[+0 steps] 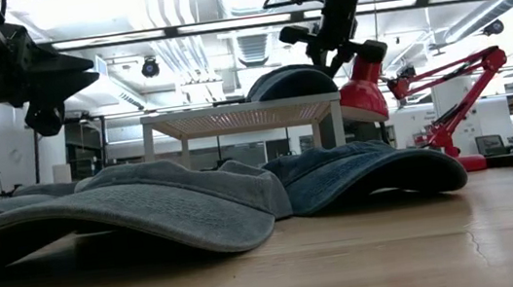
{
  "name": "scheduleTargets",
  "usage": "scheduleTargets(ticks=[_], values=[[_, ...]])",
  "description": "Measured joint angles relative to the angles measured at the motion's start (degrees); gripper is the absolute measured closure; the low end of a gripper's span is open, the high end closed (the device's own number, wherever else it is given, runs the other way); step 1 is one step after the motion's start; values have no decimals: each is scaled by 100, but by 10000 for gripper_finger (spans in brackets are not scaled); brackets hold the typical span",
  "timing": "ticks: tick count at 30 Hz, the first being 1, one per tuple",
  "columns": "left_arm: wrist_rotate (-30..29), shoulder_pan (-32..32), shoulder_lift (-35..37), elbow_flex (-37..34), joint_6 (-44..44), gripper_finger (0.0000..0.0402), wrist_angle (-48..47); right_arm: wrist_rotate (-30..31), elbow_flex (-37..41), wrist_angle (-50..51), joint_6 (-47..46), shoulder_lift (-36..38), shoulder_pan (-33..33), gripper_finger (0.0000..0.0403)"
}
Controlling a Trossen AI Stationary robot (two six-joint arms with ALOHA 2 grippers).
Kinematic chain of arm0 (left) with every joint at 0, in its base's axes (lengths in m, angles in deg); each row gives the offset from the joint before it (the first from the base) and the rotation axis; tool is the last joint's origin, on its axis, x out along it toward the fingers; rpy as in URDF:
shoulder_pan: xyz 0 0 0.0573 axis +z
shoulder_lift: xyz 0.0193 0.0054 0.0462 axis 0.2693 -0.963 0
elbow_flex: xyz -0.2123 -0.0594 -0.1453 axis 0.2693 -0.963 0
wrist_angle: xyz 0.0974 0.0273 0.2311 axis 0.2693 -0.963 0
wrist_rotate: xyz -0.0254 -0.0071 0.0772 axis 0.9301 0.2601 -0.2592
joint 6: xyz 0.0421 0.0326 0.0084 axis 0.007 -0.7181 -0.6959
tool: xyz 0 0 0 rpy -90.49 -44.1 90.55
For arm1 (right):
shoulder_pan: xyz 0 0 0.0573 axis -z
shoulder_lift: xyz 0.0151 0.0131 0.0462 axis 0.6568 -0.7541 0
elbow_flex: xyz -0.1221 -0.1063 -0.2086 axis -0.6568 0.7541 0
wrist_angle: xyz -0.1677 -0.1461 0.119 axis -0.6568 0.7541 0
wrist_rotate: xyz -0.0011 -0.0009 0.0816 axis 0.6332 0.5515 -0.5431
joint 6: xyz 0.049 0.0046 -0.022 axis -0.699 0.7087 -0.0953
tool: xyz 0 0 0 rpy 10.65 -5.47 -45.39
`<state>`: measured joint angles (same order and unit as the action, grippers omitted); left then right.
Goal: Pick & Place hat
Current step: Put the top right black cap on the shelf
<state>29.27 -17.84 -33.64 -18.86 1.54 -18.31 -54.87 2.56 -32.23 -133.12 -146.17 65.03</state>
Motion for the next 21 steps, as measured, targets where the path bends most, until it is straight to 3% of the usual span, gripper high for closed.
scheduleTargets(ticks=[13,21], values=[[0,0,0,0,-2,303,7,-298,-64,-11,298,6,199,352],[-2,0,2,0,0,303,37,-349,-64,-13,258,6,217,278]])
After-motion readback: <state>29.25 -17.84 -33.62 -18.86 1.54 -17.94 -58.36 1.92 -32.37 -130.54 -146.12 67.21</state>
